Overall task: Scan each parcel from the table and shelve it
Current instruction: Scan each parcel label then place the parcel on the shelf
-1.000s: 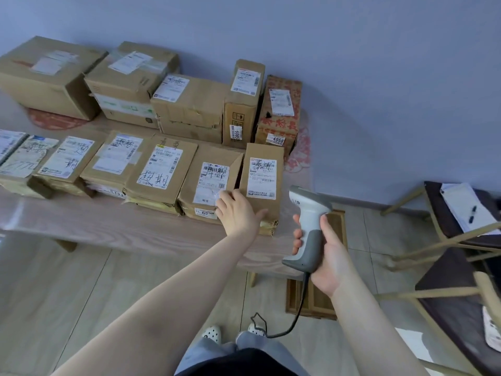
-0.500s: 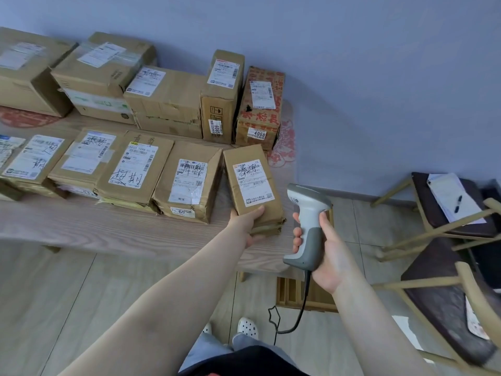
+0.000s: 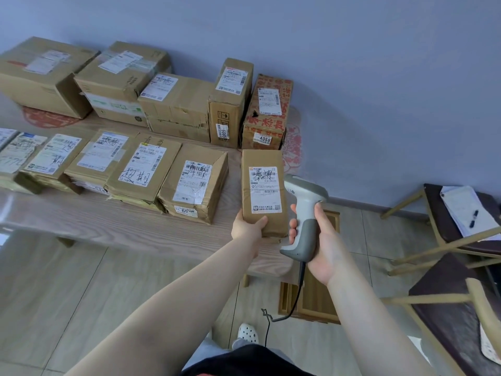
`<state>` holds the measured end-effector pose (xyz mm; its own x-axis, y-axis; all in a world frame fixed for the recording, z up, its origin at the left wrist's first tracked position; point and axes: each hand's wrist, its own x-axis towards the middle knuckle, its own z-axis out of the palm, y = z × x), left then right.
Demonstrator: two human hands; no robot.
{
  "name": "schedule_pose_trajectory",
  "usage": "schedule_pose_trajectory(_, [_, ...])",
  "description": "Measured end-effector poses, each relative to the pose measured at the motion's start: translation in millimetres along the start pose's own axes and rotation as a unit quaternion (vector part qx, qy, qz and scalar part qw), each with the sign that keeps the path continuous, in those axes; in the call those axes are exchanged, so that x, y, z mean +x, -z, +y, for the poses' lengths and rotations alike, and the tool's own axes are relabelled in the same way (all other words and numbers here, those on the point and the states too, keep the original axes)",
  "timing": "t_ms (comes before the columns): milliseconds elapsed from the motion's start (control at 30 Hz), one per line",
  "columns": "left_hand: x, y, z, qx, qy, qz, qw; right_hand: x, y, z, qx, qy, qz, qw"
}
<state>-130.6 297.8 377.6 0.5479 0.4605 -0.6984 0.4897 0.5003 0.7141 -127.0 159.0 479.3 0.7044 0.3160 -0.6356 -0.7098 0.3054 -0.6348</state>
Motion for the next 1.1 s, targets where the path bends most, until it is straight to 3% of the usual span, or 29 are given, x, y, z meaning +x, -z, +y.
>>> schedule_pose_trajectory(300, [-28,24,10,0.048,-0.155,0.060,0.985,-16,-31,-10,-0.062,0.098,-0.043,0.992])
schedule_pose_trajectory(633, [-34,30,13,0.033,-0.165,0.103,0.980,-24,-62,-5,-0.092,0.065,-0.038,0.993])
schedule_pose_trajectory(1100, [-45,32,19,0.025,-0.170,0.099,0.980,-30,-63,-5,-0.123,0.070,-0.034,0.989])
